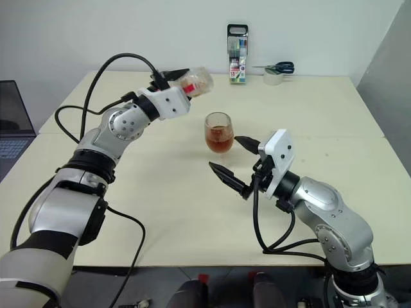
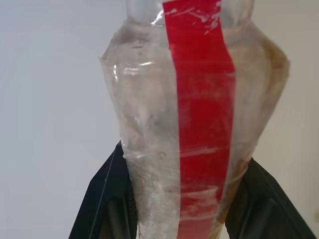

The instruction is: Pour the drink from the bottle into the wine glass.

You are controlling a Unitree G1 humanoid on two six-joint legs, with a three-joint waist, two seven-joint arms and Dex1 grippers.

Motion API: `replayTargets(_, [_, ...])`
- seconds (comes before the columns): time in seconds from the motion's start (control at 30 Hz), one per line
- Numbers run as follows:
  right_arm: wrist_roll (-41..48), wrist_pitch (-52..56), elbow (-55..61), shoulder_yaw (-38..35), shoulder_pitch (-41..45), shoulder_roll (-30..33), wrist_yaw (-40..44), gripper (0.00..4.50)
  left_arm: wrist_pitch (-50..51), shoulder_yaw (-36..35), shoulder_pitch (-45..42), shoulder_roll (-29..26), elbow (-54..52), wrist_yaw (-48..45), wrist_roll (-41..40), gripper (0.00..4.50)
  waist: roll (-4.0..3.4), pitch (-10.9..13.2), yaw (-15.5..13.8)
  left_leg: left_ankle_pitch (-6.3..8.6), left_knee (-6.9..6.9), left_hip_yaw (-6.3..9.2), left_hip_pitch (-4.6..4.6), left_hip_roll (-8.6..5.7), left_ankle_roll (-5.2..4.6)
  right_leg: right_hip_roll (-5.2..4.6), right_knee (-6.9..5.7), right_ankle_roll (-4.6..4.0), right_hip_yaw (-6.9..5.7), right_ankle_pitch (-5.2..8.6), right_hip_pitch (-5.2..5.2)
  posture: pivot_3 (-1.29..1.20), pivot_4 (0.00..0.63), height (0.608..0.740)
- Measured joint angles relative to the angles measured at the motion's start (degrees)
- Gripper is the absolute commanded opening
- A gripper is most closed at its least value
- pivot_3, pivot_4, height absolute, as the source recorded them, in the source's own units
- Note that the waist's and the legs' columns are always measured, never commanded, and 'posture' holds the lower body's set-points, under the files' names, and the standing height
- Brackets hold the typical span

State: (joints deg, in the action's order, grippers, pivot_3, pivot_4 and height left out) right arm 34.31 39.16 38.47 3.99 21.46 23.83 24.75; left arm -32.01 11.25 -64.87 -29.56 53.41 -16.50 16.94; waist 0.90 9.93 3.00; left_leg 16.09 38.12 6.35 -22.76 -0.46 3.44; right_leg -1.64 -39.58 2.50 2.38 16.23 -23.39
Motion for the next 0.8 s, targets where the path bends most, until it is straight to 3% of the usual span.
replayTargets(0.2, [-0.1, 3.0, -0.2, 2.0, 2.1, 2.0, 1.1, 4.50, 25.3, -12.7, 13.6, 1.9, -18.5, -5.8, -17.6, 1.71, -0.02, 0.0, 1.1, -0.10, -0.03, 0.01, 0.11, 0.04, 0.17, 0.01, -0.18, -0.01, 0.04, 0.00, -0.02, 0.00, 0.150, 0.740])
replayTargets(0.37, [1.1, 6.9, -1.1, 2.9, 5.0, 2.8, 1.8, 4.50, 41.0, -18.6, 27.3, 2.1, -33.3, -5.4, -24.7, 1.71, -0.01, 0.0, 1.6, -0.10, -0.01, 0.08, 0.13, 0.05, 0.18, 0.01, -0.28, -0.01, 0.03, 0.01, -0.02, 0.00, 0.150, 0.740])
replayTargets(0.6, [2.1, 8.3, -2.2, 5.4, 8.7, 3.3, 5.6, 4.50, 48.0, -24.2, 35.1, 2.6, -42.2, -4.3, -30.2, 1.71, 0.06, -0.1, 0.6, -0.07, 0.02, 0.00, 0.15, 0.01, 0.12, -0.04, -0.25, -0.01, 0.07, 0.01, 0.00, 0.00, 0.150, 0.740])
replayTargets(0.8, [1.0, 7.8, -4.3, 8.4, 10.2, 5.0, 10.2, 4.50, 49.5, -27.1, 40.2, 4.1, -42.7, -3.8, -32.7, 1.71, 0.07, -0.1, 0.2, 0.01, 0.02, 0.00, 0.16, 0.02, -0.01, -0.04, -0.21, -0.01, 0.05, 0.01, 0.01, 0.00, 0.150, 0.740])
